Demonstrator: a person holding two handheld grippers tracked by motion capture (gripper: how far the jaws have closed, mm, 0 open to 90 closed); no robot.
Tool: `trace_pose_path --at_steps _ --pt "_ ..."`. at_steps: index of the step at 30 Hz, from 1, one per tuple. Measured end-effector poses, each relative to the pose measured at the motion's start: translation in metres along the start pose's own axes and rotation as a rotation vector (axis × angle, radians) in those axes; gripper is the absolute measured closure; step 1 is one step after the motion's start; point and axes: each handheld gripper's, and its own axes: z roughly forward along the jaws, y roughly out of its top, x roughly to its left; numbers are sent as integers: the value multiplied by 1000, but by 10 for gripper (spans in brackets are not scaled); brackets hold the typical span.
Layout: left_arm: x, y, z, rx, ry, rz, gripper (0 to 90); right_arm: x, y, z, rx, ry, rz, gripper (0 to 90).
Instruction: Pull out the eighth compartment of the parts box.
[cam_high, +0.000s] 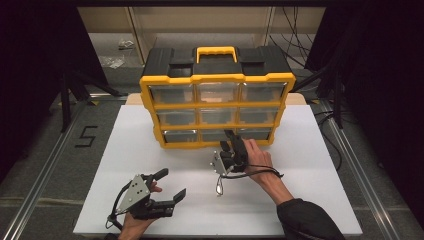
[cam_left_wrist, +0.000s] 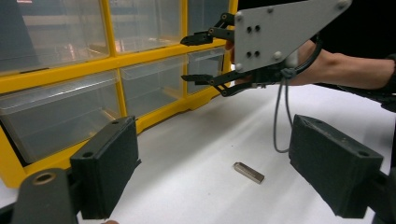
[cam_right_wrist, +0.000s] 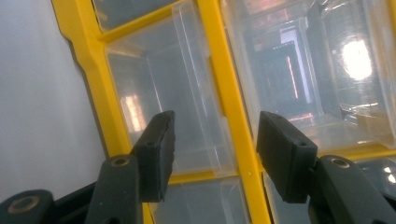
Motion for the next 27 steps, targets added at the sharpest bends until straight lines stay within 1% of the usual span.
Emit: trace_pose_path --at_steps 2,3,4,12,14,16,22,26,27 --pt "0 0 0 0 -1 0 156 0 0 3 5 -2 2 495" --pt "0 0 0 1 -1 0 156 0 0 4 6 -4 -6 500" --pt "0 0 0 1 -1 0 156 1 0 5 15 -5 -1 505" --pt "0 0 1 3 -6 1 156 1 1 13 20 -11 -46 561" --pt "0 0 1 1 -8 -1 156 2 2 14 27 -8 -44 580" --pt "1 0 1 -2 -13 -11 157 3 3 15 29 -10 -48 597" --pt "1 0 1 -1 -11 -10 157 4 5 20 36 -14 -81 638" --pt "0 0 1 -2 -10 -9 158 6 6 22 37 -21 -90 649" --pt "1 0 1 -1 -10 -8 158 7 6 23 40 -22 -102 656"
